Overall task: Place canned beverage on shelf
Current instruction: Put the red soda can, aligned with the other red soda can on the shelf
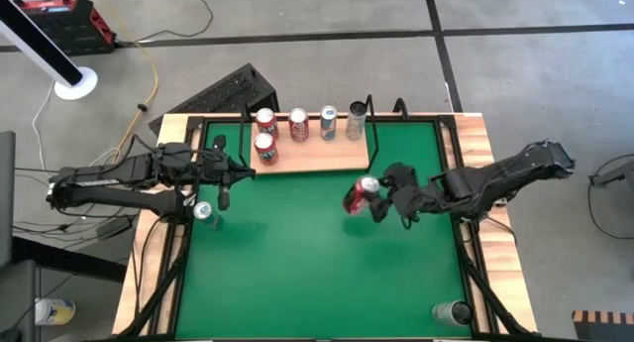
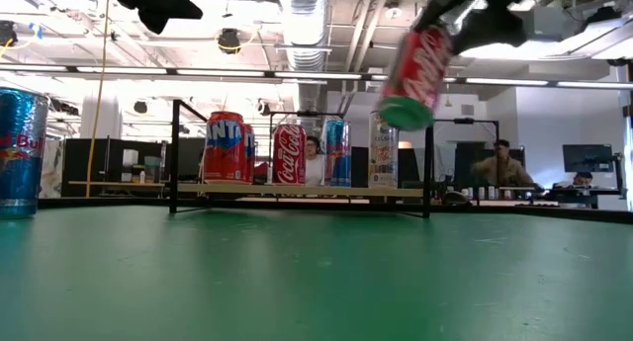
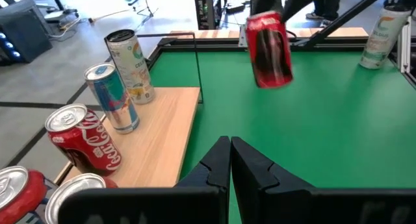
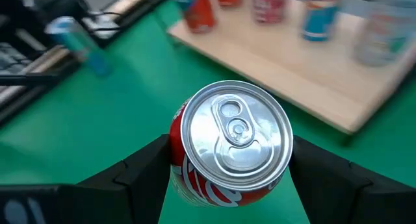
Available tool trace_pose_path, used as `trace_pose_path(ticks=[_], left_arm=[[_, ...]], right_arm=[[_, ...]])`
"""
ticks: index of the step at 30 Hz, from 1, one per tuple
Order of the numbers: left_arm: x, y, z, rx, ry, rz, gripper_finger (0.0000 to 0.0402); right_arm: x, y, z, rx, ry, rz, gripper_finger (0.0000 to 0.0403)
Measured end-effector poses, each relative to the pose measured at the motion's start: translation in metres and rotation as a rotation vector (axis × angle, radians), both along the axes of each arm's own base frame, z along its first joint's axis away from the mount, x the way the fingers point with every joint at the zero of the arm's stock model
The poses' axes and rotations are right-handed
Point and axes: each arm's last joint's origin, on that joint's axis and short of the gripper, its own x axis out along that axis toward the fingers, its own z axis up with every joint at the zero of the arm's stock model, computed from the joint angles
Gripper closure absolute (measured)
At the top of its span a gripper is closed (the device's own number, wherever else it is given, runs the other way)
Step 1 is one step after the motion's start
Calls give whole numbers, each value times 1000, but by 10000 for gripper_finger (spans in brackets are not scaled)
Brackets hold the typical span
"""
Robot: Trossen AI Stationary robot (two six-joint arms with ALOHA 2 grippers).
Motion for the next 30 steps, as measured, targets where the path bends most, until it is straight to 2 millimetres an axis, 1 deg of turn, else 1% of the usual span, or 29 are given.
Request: trace_pose_path(ticks=[3, 9, 12, 15, 18, 26, 30], left_arm=[[0, 0, 0, -4, 2, -16, 402], [0, -2, -1, -14, 6, -67, 402], [0, -2, -1, -29, 6, -80, 402], [0, -3, -1, -42, 7, -91, 402], [0, -3, -1, -46, 7, -97, 402], [0, -3, -2, -88, 4, -86, 402], [0, -3, -2, -95, 3, -84, 402]], right_arm=[[19, 3, 5, -25, 9, 25, 101], [60, 1, 26, -82, 42, 99, 101], [79, -3, 36, -128, 56, 135, 101], [96, -11, 40, -161, 79, 163, 101], [112, -23, 39, -183, 101, 151, 101], [146, -60, 29, -224, 153, 83, 101], [165, -80, 17, -268, 212, 77, 101]])
